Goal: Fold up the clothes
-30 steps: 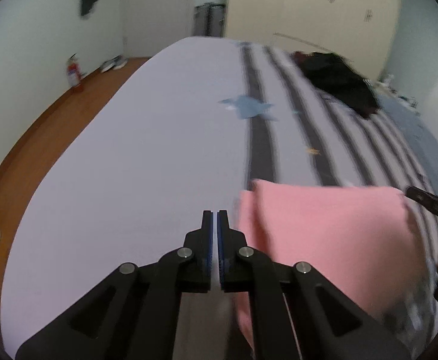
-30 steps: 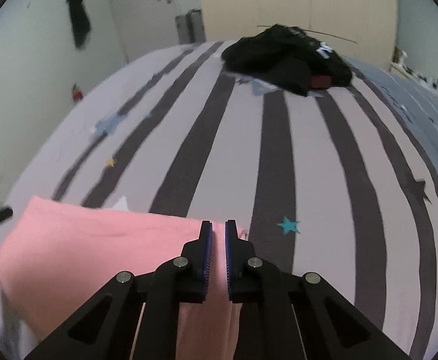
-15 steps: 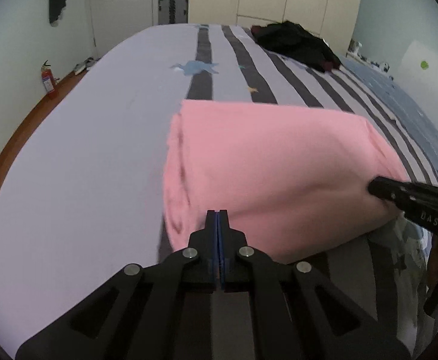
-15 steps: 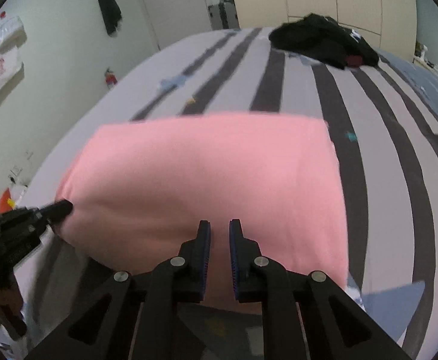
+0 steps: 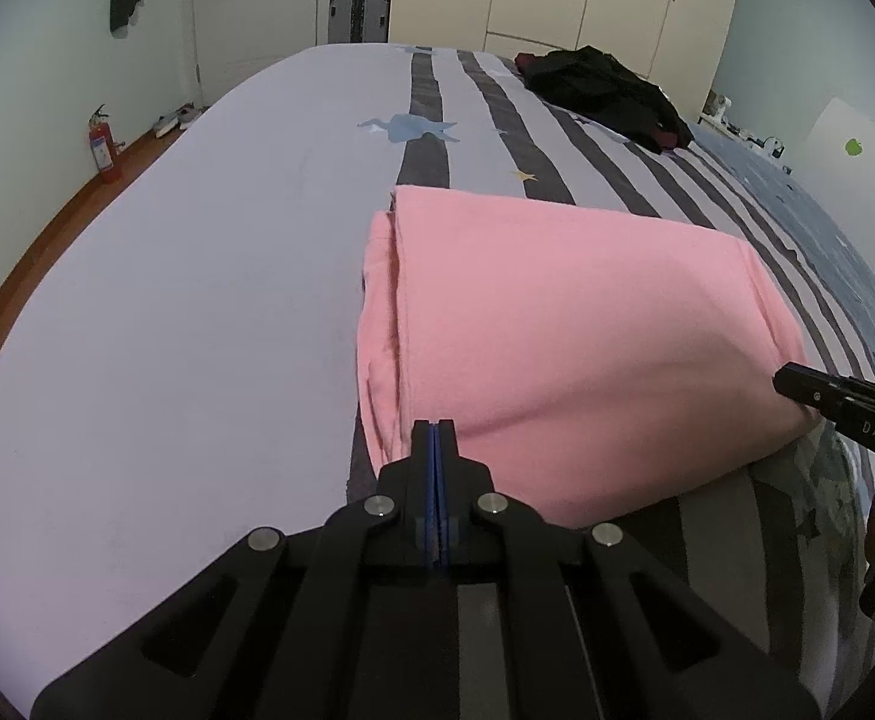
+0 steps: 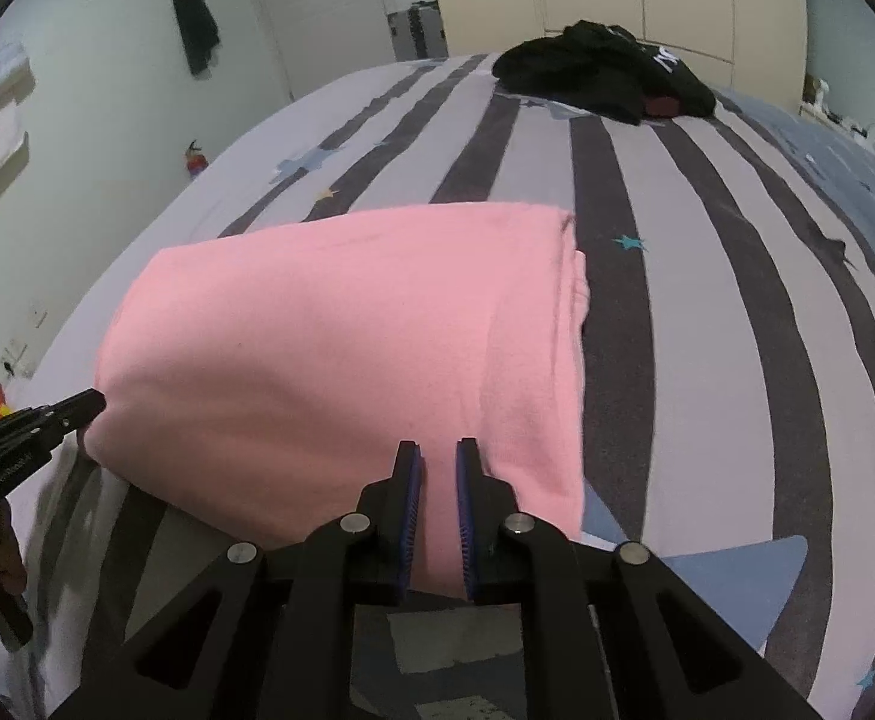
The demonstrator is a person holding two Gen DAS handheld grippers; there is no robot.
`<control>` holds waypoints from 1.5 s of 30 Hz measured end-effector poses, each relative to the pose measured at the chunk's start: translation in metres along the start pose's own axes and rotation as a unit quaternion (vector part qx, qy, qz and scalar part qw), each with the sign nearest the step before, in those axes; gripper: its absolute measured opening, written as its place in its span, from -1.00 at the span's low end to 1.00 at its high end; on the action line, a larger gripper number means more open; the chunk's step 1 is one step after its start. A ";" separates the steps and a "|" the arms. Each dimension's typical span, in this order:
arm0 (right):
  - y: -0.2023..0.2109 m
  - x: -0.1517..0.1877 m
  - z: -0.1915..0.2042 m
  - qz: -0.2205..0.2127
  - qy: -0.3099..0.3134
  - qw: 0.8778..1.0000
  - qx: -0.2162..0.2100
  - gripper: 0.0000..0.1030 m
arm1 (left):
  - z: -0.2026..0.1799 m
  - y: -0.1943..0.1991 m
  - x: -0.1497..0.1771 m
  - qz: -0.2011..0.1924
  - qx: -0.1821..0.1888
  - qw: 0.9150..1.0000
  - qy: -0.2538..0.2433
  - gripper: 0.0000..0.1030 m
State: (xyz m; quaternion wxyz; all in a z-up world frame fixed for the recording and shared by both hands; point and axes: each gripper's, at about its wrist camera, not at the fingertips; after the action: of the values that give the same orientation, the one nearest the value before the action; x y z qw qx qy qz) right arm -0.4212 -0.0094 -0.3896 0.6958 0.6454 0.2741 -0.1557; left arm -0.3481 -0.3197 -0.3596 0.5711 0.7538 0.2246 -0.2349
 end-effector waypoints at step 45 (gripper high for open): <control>0.008 0.014 0.049 0.008 -0.011 0.996 -0.083 -0.67 | -0.071 -0.012 0.001 -0.005 0.099 0.995 0.019 -0.96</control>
State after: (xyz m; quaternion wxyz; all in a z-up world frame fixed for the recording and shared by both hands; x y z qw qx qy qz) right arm -0.3971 -0.0553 -0.3904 0.7512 0.5858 0.2734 -0.1336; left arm -0.3475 -0.2482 -0.3522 0.4881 0.8099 0.2145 -0.2447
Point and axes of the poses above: each gripper's, at about its wrist camera, not at the fingertips, and y roughly against the way its jaws point, z to its left, x to its underside, and after that the axes turned 10 degrees about x, right-handed
